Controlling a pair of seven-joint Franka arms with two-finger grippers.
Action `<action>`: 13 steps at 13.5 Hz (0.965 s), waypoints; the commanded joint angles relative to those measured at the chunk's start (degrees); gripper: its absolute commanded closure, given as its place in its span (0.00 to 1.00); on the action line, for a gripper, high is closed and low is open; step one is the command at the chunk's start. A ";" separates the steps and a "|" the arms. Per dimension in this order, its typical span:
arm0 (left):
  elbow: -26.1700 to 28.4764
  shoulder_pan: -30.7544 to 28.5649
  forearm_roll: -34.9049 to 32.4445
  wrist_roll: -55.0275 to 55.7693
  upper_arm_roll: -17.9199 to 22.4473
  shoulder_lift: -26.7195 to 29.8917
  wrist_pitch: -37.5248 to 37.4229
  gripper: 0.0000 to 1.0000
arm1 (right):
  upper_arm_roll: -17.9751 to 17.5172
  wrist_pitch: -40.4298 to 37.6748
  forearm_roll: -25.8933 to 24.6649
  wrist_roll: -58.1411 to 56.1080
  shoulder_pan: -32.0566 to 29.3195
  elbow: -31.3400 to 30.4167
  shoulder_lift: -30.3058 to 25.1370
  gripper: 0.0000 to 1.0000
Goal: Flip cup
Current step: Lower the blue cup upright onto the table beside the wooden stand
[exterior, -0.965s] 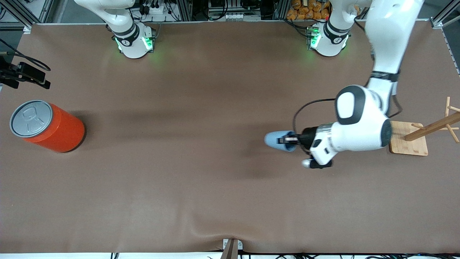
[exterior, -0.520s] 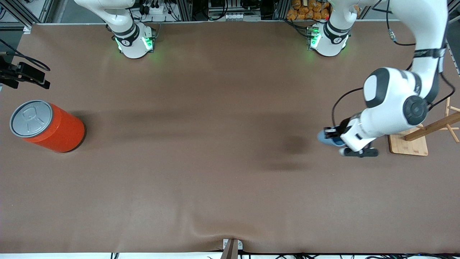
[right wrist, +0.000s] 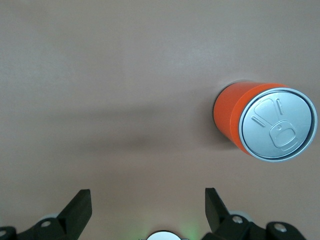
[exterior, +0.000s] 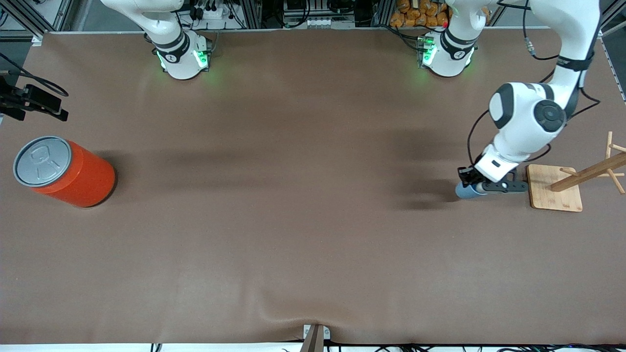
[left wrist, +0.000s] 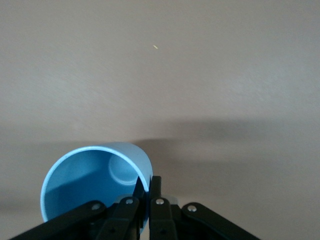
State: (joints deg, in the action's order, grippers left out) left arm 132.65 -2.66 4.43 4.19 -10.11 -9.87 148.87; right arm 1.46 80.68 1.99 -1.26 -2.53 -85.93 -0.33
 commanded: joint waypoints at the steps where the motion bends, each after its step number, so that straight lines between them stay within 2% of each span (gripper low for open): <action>1: 0.85 2.29 -1.27 7.48 -2.02 0.55 1.07 1.00 | -0.05 -0.35 1.26 0.65 -0.46 0.93 0.15 0.00; 4: 0.59 3.54 -1.36 9.78 -1.93 -1.90 1.68 1.00 | -0.05 -0.35 1.26 0.65 -0.46 0.93 0.15 0.00; 8: 0.24 3.63 -3.11 10.74 -1.76 -2.52 1.86 1.00 | 0.04 -0.35 1.18 0.73 -0.54 1.02 0.15 0.00; 9: 0.24 3.54 -3.20 11.80 -1.76 -2.52 1.68 0.80 | 0.04 -0.27 1.09 0.73 -0.54 1.02 0.15 0.00; 10: 0.15 3.45 -3.20 12.24 -1.76 -2.52 1.59 0.43 | 0.04 -0.35 1.09 0.73 -0.54 1.02 0.15 0.00; 11: -0.20 3.37 -3.20 12.25 -1.84 -2.52 1.42 0.00 | 0.04 -0.27 1.09 0.73 -0.46 1.02 0.15 0.00; 13: -0.64 3.28 -3.29 12.33 -2.02 -1.82 0.02 0.00 | 0.04 -0.26 1.09 0.73 -0.46 1.02 0.15 0.00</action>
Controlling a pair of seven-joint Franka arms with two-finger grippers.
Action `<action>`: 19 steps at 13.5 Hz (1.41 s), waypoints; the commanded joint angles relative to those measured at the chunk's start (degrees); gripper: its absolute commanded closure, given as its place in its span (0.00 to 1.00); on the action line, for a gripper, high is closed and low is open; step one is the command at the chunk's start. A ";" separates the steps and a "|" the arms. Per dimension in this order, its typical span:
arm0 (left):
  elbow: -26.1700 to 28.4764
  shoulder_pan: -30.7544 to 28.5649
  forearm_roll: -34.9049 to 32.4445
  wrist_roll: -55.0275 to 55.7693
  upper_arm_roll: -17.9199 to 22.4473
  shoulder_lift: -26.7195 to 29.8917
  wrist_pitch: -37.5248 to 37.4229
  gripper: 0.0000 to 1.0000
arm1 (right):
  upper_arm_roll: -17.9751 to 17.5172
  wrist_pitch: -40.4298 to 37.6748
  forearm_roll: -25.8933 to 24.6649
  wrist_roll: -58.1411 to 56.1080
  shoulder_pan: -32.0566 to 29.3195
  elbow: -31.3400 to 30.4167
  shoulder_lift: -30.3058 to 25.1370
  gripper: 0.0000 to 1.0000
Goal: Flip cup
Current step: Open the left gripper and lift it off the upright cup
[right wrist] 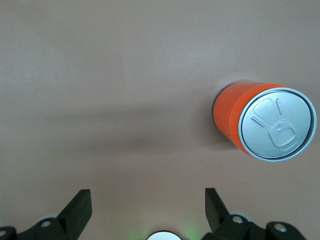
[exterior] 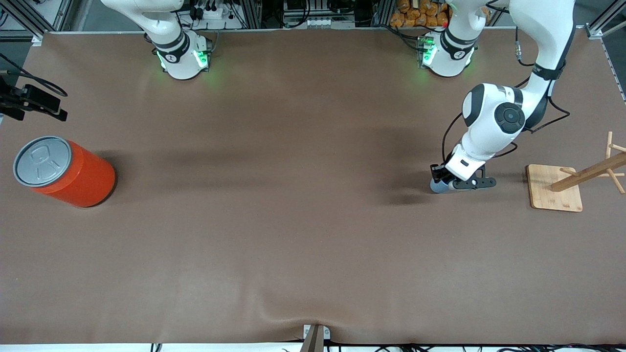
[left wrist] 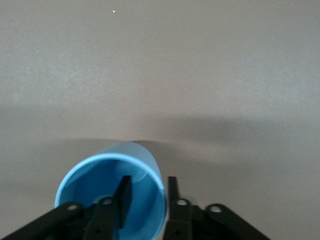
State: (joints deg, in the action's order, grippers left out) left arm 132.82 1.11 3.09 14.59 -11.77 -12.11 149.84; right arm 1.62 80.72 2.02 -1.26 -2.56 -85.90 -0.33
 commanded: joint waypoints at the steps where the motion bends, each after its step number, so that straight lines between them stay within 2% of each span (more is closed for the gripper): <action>1: -1.77 -0.58 -1.95 2.02 -0.36 0.68 -2.69 0.00 | -0.13 -0.30 1.06 0.73 -0.43 1.00 0.15 0.00; 5: -8.35 -0.05 -2.03 5.70 -0.80 1.74 -13.66 0.00 | -0.13 -0.30 1.06 0.73 -0.43 1.00 0.15 0.00; 11: -29.17 -0.93 -2.12 6.06 -1.24 0.69 -37.39 0.00 | -0.13 -0.30 1.06 0.73 -0.43 1.00 0.15 0.00; 15: -34.82 -3.38 -6.51 4.39 -0.98 0.08 -38.83 0.00 | -0.13 -0.30 1.15 0.73 -0.43 1.00 0.15 0.00; 19: -35.26 -5.32 -5.99 0.62 -0.98 0.94 -39.09 0.00 | -0.13 -0.30 1.15 0.73 -0.51 1.00 0.15 0.00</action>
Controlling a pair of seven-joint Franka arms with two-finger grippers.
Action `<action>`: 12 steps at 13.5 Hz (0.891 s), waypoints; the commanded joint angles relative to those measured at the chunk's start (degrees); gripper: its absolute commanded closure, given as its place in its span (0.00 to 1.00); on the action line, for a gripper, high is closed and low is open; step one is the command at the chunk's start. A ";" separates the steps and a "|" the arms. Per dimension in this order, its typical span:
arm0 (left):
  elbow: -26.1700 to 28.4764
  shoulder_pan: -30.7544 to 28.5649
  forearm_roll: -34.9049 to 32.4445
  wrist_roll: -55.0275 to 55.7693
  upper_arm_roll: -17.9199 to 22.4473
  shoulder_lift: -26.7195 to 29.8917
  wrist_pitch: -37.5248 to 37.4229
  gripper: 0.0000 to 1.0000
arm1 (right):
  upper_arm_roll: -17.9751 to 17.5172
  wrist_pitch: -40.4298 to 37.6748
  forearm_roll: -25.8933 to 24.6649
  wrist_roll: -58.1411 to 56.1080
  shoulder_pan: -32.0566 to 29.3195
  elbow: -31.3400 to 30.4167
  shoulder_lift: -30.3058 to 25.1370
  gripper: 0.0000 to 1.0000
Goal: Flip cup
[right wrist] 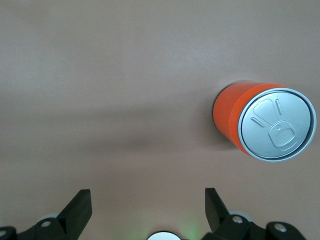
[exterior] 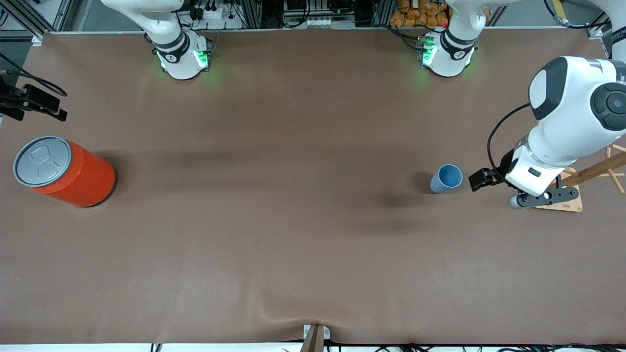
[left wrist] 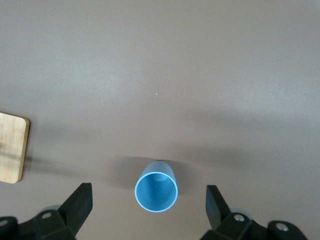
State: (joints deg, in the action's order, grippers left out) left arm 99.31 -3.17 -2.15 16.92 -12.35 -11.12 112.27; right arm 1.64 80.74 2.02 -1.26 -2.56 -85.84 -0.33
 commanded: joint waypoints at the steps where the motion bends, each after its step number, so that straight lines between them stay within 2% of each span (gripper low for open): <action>1: -2.88 -0.78 -0.83 -1.89 1.26 1.17 -2.58 0.00 | -0.15 -0.32 1.14 0.73 -0.51 0.94 0.15 0.00; 3: -8.13 2.19 -0.92 -1.98 4.69 2.50 -10.54 0.00 | -0.15 -0.41 1.14 0.73 -0.51 0.94 0.15 0.00; 5: -13.42 2.38 -0.66 -4.60 6.19 3.11 -18.28 0.00 | -0.15 -0.41 1.14 0.73 -0.51 0.94 0.15 0.00; 8: -14.05 3.43 -0.31 -10.84 11.01 8.03 -22.08 0.00 | -0.06 -0.41 1.14 0.73 -0.51 0.94 0.15 0.00; 11: -14.23 6.33 -0.21 -13.57 15.76 9.80 -24.29 0.00 | -0.15 -0.41 1.14 0.73 -0.51 0.94 0.15 0.00; 12: -14.23 6.34 -0.31 -15.24 15.86 9.97 -24.64 0.00 | -0.15 -0.41 1.14 0.73 -0.51 0.94 0.15 0.00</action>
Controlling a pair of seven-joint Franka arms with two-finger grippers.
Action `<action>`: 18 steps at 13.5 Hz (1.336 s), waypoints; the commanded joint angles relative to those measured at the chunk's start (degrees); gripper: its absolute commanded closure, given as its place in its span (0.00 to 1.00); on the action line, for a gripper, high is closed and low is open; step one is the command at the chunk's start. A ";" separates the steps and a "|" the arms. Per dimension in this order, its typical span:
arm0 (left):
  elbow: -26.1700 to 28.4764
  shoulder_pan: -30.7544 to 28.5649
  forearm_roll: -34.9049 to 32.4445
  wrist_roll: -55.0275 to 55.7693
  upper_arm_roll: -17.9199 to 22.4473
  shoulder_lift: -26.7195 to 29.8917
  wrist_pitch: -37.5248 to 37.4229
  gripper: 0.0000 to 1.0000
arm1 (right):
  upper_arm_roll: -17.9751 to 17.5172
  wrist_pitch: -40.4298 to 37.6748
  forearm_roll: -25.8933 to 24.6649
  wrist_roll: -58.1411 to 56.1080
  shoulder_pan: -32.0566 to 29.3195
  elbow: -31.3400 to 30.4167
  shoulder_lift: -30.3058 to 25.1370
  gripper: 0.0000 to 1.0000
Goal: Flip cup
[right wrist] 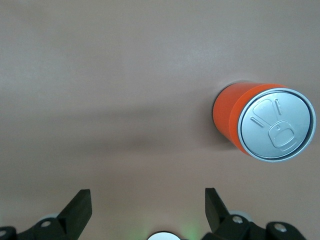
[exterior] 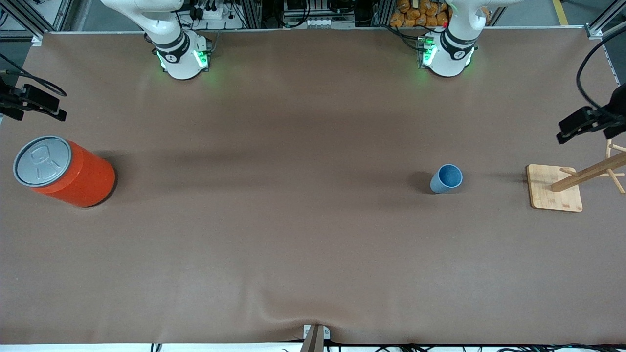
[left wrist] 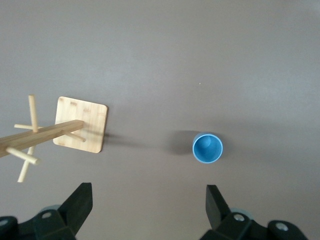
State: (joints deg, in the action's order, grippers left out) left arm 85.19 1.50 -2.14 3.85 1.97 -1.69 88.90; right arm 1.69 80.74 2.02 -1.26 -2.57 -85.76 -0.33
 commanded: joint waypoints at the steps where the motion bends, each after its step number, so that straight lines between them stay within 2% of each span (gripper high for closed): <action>1: -0.11 1.67 0.02 -2.79 1.63 0.98 -2.14 0.00 | -0.19 -0.41 1.14 0.73 -0.51 0.86 0.15 0.00; 3: 0.59 1.67 0.38 -0.70 1.37 3.52 -7.04 0.00 | -0.19 -0.41 1.14 0.73 -0.51 0.86 0.15 0.00; 8: 0.51 1.76 1.78 0.64 0.75 3.10 -7.60 0.00 | -0.10 -0.41 1.14 0.73 -0.51 0.86 0.15 0.00; 11: -0.02 1.67 1.78 -6.45 1.01 3.10 -7.43 0.00 | -0.19 -0.41 1.14 0.73 -0.51 0.86 0.15 0.00; 18: -0.02 1.58 2.14 -4.29 1.02 2.48 -7.42 0.00 | -0.10 -0.32 1.14 0.73 -0.51 0.86 0.15 0.00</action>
State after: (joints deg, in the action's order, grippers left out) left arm 85.39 3.08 -0.82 -0.76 2.78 0.70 81.99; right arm 1.70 80.74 2.02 -1.25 -2.57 -85.76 -0.33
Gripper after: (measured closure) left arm 0.000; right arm 0.000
